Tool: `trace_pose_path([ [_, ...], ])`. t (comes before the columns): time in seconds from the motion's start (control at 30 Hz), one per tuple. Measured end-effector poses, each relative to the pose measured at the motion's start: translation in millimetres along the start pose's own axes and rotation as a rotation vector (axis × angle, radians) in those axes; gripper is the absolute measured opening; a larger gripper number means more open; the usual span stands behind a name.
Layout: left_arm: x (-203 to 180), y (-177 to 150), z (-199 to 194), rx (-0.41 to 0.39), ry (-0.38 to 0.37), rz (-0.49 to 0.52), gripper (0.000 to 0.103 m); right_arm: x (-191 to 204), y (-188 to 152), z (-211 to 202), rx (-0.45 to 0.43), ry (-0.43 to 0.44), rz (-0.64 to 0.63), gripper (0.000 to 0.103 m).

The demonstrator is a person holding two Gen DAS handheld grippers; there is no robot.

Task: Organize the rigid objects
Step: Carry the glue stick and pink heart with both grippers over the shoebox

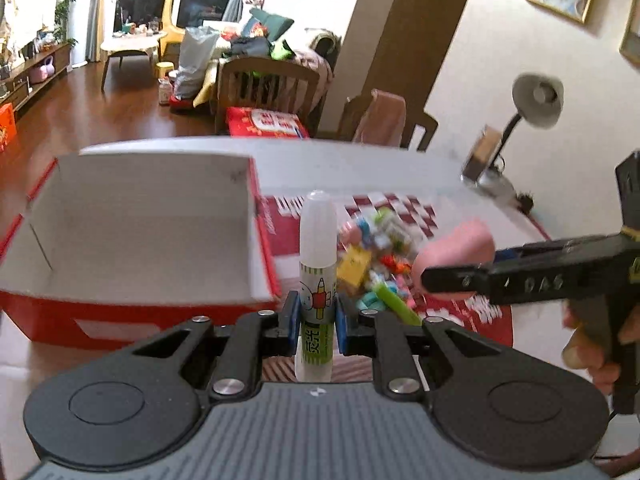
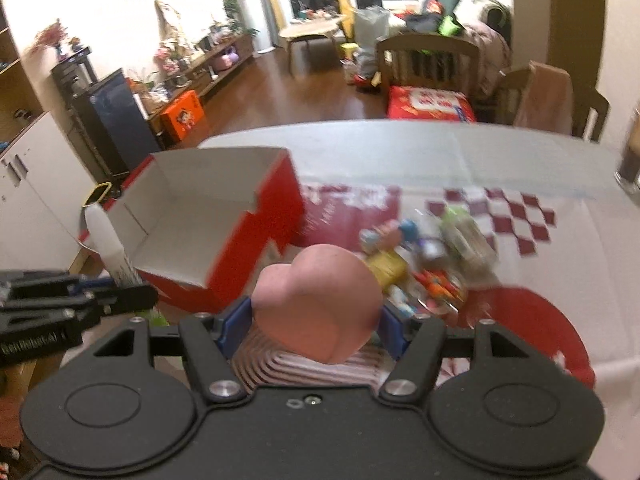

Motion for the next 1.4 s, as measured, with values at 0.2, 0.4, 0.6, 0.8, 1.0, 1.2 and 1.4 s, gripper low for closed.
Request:
trace_pose_path([
  [0.2,52,38,-6,-0.041,0.062,0.008,0.017,52,20,38,-0.008,0.038,-0.087,0.065],
  [0.4,112,60,15,-0.001,0.135,0.023,0.017,96,27,86,0.002,0.043,-0.197,0.065],
  [0.6,154,65,47,0.059,0.190,0.110,0.017,118,23,142,0.061,0.009,-0.261,0.065],
  [0.8,168,45,85,0.177,0.178,0.245,0.017,132,9,181,0.152,0.012,-0.301,0.065],
  [1.0,181,25,116,0.266,0.157,0.244,0.017,139,-5,209,0.255,0.033,-0.304,0.065],
  [1.2,194,18,143,0.328,0.140,0.220,0.017,151,-14,223,0.344,0.043,-0.338,0.065],
  [1.4,202,9,158,0.376,0.144,0.189,0.017,154,-21,234,0.411,0.025,-0.330,0.065],
])
Point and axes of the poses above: each gripper's, at about its wrist camera, not at the fingertips, and z roughly the way its jaws point, x to its left, y to its top, the point moved 5 cm from there along z, roughly the way its jaws point, and after that the axes turned 15 degrees about -x, right-handed, at the moved point
